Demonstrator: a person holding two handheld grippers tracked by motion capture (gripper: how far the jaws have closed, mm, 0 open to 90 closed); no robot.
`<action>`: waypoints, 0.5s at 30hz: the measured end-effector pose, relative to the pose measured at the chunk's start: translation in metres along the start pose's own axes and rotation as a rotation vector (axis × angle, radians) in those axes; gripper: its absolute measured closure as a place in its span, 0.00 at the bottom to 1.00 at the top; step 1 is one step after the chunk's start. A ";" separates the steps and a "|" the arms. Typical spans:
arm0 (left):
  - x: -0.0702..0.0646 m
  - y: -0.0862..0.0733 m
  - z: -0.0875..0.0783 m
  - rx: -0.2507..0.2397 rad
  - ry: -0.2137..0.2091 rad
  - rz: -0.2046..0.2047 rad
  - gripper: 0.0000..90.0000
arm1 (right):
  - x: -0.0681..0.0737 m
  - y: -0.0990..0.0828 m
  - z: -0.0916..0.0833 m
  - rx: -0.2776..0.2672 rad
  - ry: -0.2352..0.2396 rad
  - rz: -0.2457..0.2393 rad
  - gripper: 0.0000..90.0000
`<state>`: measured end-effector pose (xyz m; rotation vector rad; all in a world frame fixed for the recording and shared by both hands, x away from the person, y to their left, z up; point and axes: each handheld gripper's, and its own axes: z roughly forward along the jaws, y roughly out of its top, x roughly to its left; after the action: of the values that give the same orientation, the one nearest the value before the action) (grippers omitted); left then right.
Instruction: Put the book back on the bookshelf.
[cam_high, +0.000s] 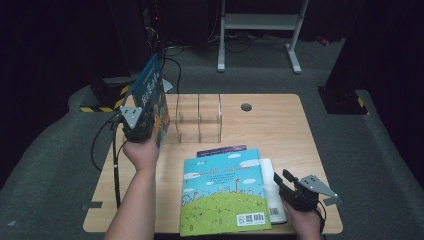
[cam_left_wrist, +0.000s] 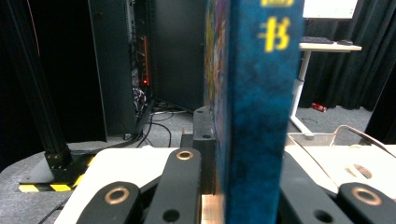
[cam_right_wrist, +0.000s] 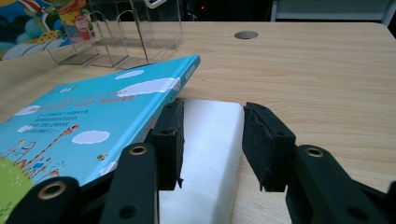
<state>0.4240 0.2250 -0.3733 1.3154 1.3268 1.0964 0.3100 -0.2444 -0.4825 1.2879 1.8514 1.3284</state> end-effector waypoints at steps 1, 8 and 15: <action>0.000 -0.001 0.002 0.001 0.002 0.004 0.93 | 0.000 0.000 0.000 -0.001 0.002 0.001 0.65; -0.001 -0.007 0.013 -0.004 0.011 0.013 0.93 | 0.003 -0.001 0.001 0.006 0.003 -0.005 0.65; -0.005 -0.015 0.017 -0.018 0.023 0.017 0.93 | 0.004 -0.001 0.000 0.002 -0.002 -0.018 0.65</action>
<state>0.4382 0.2194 -0.3904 1.3067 1.3215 1.1357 0.3081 -0.2410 -0.4832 1.2705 1.8595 1.3163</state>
